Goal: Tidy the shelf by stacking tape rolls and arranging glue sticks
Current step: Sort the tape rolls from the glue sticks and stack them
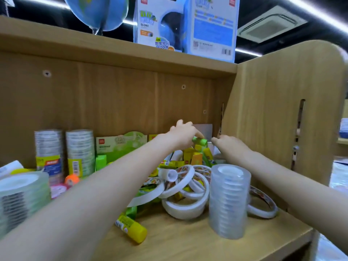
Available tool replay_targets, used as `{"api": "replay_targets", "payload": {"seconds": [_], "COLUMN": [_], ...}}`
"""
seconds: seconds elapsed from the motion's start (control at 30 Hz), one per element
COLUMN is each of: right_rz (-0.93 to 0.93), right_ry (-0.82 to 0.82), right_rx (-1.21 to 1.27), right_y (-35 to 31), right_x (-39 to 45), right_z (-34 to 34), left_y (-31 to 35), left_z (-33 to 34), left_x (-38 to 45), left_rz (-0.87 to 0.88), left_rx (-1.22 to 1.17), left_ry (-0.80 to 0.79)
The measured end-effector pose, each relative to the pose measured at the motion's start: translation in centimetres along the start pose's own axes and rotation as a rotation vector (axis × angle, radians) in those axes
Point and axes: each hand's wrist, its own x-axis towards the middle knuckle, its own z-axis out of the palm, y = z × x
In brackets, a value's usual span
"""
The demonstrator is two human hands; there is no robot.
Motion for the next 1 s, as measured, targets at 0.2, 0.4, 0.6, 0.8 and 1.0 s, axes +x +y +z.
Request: {"api": "replay_targets", "payload": {"seconds": [0.2,0.4,0.6,0.8,1.0], "right_rz": [0.059,-0.028,-0.03,0.0,-0.197], "right_ry": [-0.089,-0.15,-0.138,-0.034,-0.183], "right_rx": [0.235,0.287,0.449,1.044,0.628], "right_y": [0.6,1.4,1.5,-1.2,-4.7], "right_x": [-0.9,-3.4,-6.5,-11.7,-13.2], "right_z": [-0.4,-2.0,-4.8,-9.7,-11.2], "left_y": [2.0,1.9,0.9,0.5,0.8], "left_z": [1.7,1.5,0.3,-0.2,-0.9], "left_x": [1.3,0.5,-3.4,-10.0,-15.6], "left_rz": [0.124,0.091,0.07,0.06,0.017], "left_rx": [-0.02,-0.16,-0.233,-0.345,-0.436], "left_ry": [-0.024,0.017,0.064,0.08,0.026]}}
